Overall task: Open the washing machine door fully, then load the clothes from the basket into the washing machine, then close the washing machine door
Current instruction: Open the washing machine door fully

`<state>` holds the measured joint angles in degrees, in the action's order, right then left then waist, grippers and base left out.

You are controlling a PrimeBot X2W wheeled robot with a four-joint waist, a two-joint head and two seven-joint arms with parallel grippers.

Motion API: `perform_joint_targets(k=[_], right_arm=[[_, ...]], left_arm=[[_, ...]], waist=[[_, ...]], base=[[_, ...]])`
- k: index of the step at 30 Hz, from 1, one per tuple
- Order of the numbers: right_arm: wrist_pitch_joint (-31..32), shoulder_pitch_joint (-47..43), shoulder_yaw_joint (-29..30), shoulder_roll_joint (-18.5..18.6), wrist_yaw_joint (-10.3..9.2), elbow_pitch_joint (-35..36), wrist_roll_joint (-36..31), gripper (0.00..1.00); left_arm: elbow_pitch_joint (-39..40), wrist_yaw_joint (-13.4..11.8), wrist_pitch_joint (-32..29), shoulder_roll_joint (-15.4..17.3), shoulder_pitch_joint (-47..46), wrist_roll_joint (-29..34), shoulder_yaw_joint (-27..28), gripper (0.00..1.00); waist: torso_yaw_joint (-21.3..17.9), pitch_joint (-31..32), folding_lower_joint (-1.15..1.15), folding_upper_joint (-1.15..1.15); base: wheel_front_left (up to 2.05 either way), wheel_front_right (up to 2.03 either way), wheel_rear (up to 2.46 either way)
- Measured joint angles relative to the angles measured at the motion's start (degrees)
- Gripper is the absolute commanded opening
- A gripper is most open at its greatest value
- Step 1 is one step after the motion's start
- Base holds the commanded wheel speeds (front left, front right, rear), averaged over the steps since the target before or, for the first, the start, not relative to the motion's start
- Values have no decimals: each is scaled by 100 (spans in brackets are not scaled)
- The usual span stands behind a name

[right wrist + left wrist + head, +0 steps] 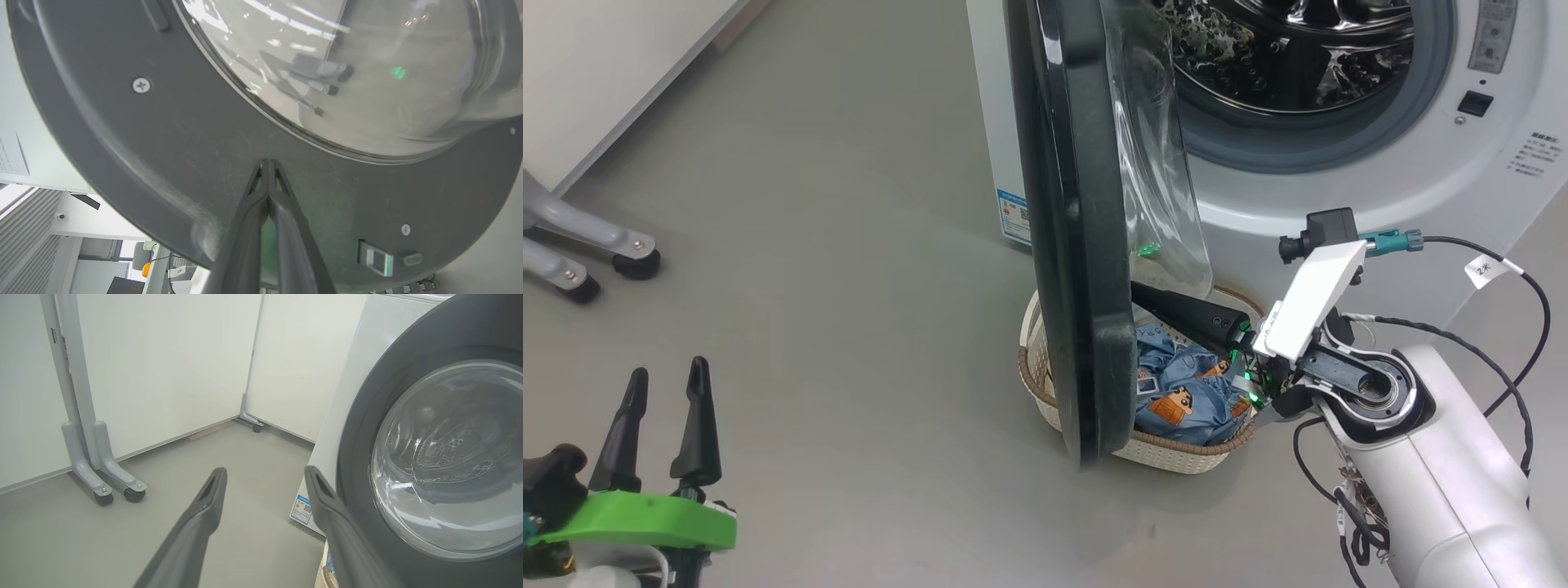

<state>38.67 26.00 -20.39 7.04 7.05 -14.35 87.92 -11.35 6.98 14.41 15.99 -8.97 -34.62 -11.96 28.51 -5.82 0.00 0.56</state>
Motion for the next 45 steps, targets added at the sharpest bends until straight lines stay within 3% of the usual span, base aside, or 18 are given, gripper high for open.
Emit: perform_joint_targets(k=[18,32,33,34,35,36,45], right_arm=[[43,-7,-116,-55,0,5,0,0],[-62,-121,-115,-110,1,83,22,0],[-69,-121,-111,-105,1,98,18,9],[-94,-122,-104,-100,1,111,0,38],[-120,-125,-87,-94,1,123,-14,49],[-138,-129,-79,-79,1,135,-18,100],[-475,-179,-8,86,1,447,-357,100]], left_arm=[[-7,0,0,8,20,0,69,100],[-9,0,0,23,230,89,123,100],[-8,0,0,30,234,91,123,100],[-4,0,0,37,235,91,122,100],[1,0,0,40,236,91,119,100],[9,0,-1,40,238,91,118,100],[63,0,0,40,355,91,180,100]], waist=[[18,26,0,0],[-362,203,0,0],[-400,217,0,0],[-441,230,0,0],[-482,243,0,0],[-526,257,0,0],[-958,347,0,0]], base=[[0,0,0],[0,0,0],[0,0,0],[0,0,0],[0,0,0],[0,0,0],[0,0,0]])
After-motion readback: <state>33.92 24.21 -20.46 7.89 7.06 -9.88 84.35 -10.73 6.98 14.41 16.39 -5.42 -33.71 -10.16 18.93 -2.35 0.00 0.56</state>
